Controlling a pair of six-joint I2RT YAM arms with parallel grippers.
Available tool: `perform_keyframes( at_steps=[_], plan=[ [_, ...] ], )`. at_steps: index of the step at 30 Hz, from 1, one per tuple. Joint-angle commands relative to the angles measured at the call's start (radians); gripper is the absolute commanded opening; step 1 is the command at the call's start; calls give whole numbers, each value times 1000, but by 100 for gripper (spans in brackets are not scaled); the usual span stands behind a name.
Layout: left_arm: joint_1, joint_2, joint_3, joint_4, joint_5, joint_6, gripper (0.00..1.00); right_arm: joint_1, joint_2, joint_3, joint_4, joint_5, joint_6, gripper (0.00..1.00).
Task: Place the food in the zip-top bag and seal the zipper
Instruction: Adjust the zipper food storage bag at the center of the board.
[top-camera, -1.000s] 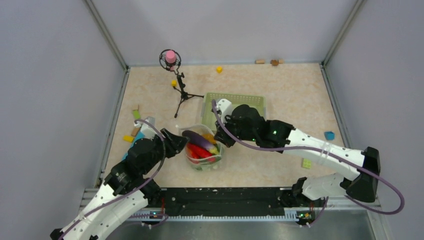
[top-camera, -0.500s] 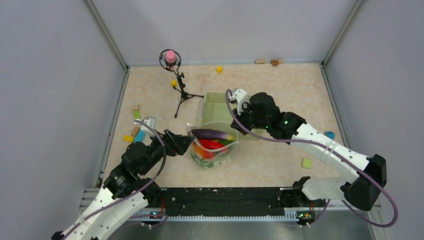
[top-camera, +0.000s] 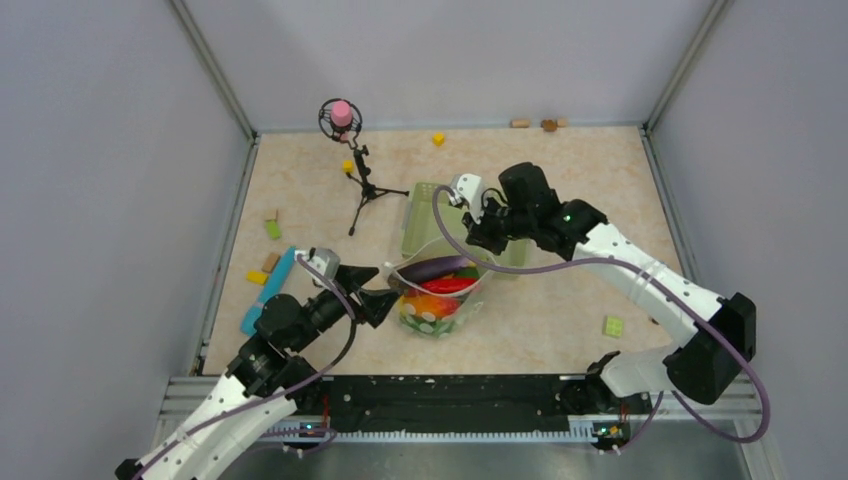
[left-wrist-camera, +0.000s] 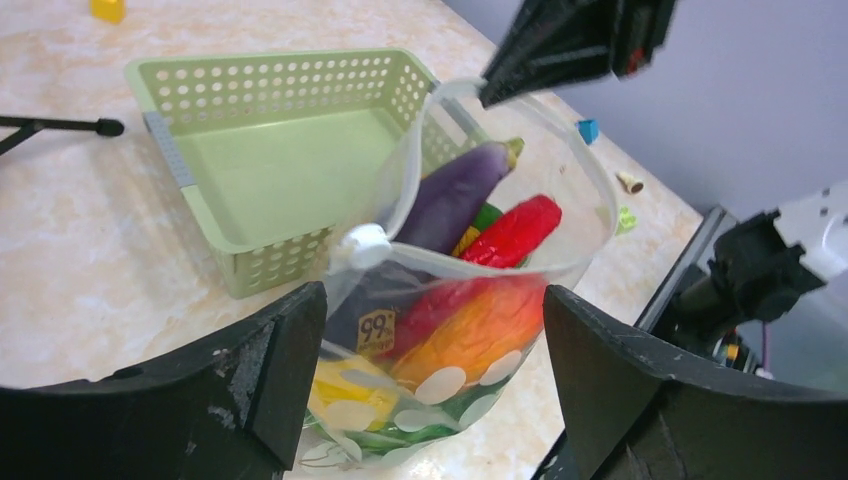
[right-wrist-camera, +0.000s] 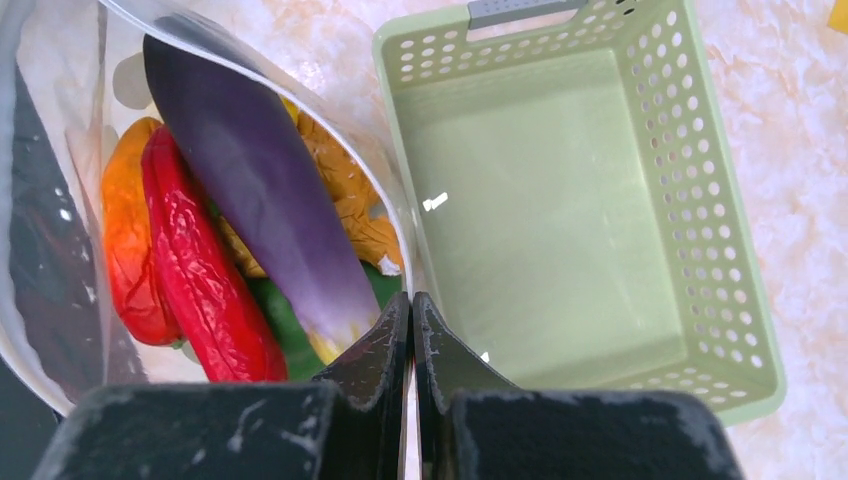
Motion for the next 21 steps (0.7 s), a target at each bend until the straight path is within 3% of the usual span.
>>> perform_keyframes(
  at_steps=[1, 5, 12, 16, 21],
  plan=[
    [-1, -85, -111, 205, 137, 141, 87, -55, 64, 131, -85, -81, -166, 0],
    [-1, -113, -140, 244, 206, 165, 87, -114, 100, 163, -157, -174, -289, 0],
    [-1, -54, -208, 345, 156, 175, 86, -124, 157, 261, -333, -316, -461, 0],
    [0, -1, -231, 422, 226, 216, 85, -124, 173, 252, -348, -328, -488, 0],
    [1, 34, -236, 464, 270, 253, 76, -125, 189, 241, -356, -336, -503, 0]
  ],
)
